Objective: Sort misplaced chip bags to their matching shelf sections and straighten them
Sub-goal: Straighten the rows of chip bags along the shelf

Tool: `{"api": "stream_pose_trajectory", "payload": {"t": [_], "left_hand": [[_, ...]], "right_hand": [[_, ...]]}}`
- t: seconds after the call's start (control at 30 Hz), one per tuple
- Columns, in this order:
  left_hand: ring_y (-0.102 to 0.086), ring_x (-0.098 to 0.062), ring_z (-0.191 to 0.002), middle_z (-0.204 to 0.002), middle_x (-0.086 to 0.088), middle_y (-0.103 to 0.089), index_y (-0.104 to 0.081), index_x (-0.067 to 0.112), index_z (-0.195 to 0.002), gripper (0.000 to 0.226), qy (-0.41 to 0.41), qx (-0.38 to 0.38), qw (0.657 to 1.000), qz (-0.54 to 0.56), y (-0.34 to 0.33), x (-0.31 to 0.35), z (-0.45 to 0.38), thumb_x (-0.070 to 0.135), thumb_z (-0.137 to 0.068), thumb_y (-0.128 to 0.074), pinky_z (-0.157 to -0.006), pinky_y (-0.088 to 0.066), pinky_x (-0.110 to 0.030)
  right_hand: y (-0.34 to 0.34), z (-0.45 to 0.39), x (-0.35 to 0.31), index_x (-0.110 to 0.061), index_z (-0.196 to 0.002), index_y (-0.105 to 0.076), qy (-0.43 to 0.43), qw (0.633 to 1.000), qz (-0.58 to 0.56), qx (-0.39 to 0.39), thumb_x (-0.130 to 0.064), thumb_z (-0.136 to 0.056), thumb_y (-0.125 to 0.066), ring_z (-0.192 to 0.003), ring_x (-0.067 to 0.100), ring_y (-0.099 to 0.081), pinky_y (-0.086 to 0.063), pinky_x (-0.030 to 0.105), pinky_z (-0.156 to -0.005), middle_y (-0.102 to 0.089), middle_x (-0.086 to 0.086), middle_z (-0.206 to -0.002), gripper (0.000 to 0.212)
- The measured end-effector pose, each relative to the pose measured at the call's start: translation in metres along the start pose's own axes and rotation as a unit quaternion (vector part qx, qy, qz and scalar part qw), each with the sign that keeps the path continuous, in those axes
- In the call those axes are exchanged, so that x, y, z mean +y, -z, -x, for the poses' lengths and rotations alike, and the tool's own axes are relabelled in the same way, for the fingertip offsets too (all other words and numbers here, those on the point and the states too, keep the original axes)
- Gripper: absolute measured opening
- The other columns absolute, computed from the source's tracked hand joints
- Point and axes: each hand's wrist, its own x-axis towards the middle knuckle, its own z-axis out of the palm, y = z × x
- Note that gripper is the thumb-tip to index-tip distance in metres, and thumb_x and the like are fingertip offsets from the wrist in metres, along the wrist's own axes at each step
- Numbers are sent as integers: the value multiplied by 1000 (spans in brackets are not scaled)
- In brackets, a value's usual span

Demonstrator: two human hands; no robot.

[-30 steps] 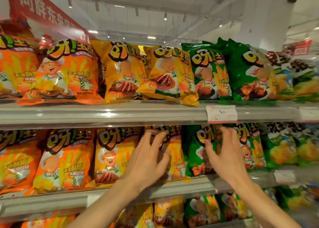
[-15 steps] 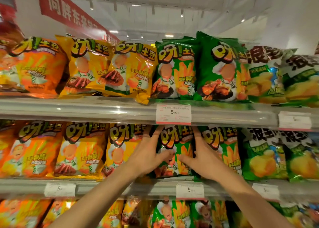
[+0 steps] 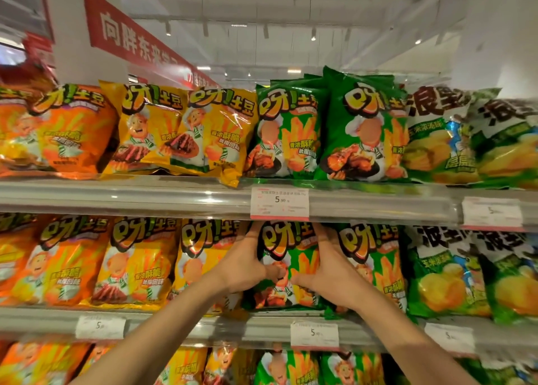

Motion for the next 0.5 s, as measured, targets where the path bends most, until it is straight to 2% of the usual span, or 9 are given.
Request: {"api": "stream_pose_trajectory", "payload": {"t": [0.13,0.2,0.27,0.33,0.4,0.5], "left_hand": [[-40,-12,-129,-141,11,-40,-24,37,-146,105,6,-28,999,-19,9,1,-5,35,-63,-89,-109,-40,-34],[-40,-12,-129,-138,12,-40,-23,38,-145,105,6,-39,999,-31,10,1,-7,34,-64,-89,-108,-39,-32],[-42,-12,-127,-133,13,-41,-23,37,-145,106,9,-54,998,-37,11,0,-8,35,-63,-90,-107,-41,-31],[-45,-12,-126,-132,15,-44,-25,38,-142,105,13,-63,997,-39,12,-3,-11,40,-60,-91,-108,-42,-33],[-45,-13,-129,-138,13,-45,-27,41,-140,105,7,-65,997,-34,11,-6,-15,48,-56,-90,-109,-42,-37],[-46,-13,-127,-137,13,-46,-29,42,-136,100,11,-80,996,-33,12,-9,-16,49,-57,-89,-109,-42,-39]], "right_hand": [[2,-2,-2,-27,-151,-19,-16,1000,12,-21,-42,-72,-84,-124,16,-43,-44,32,-102,-36,-1,-143,103],[4,-3,-3,-29,-155,-8,-19,999,11,-29,-43,-71,-85,-130,17,-39,-41,30,-104,-32,-3,-142,114],[9,-5,-5,-33,-155,0,-28,998,32,-46,-50,-66,-85,-133,19,-39,-41,35,-106,-30,-1,-147,124],[16,-8,-5,-28,-152,-11,-44,995,52,-70,-51,-65,-85,-126,22,-47,-46,39,-103,-38,2,-144,117],[19,-8,-6,-21,-143,-30,-49,992,76,-85,-48,-65,-86,-118,23,-51,-49,40,-99,-45,3,-136,100],[20,-9,-5,-16,-133,-43,-62,988,104,-99,-45,-66,-85,-110,24,-57,-51,44,-94,-53,7,-127,85]]}}
